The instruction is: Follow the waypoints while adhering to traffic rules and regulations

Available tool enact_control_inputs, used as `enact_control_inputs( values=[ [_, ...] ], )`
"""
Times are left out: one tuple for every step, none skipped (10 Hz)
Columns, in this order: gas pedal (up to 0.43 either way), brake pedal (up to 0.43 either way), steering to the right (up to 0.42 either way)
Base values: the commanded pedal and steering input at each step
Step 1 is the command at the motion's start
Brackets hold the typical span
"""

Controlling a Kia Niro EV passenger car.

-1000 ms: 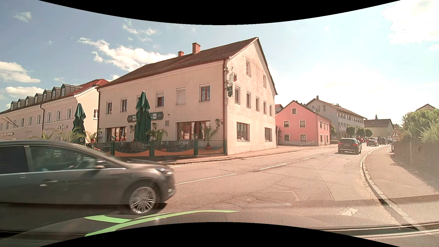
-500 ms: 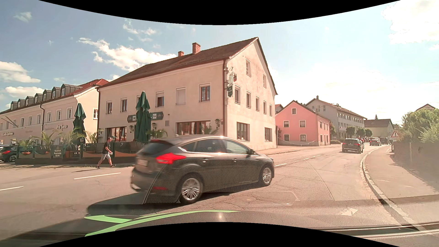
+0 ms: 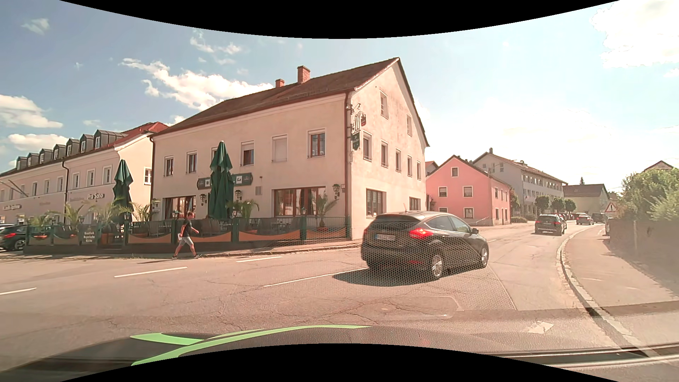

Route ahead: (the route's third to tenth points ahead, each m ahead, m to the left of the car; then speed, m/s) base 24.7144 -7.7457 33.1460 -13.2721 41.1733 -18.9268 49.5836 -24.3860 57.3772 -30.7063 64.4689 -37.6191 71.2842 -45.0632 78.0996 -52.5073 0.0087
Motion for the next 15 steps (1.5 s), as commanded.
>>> enact_control_inputs(
  values=[
    [0.000, 0.287, 0.170],
    [0.000, 0.287, 0.170],
    [0.000, 0.287, 0.170],
    [0.000, 0.287, 0.170],
    [0.000, 0.287, 0.171],
    [0.000, 0.287, 0.170],
    [0.000, 0.287, 0.171],
    [0.000, 0.287, 0.171],
    [0.000, 0.287, 0.171],
    [0.000, 0.287, 0.171],
    [0.000, 0.287, 0.171],
    [0.000, 0.287, 0.171],
    [0.000, 0.287, 0.172],
    [0.000, 0.287, 0.172],
    [0.000, 0.287, 0.172]
  ],
)
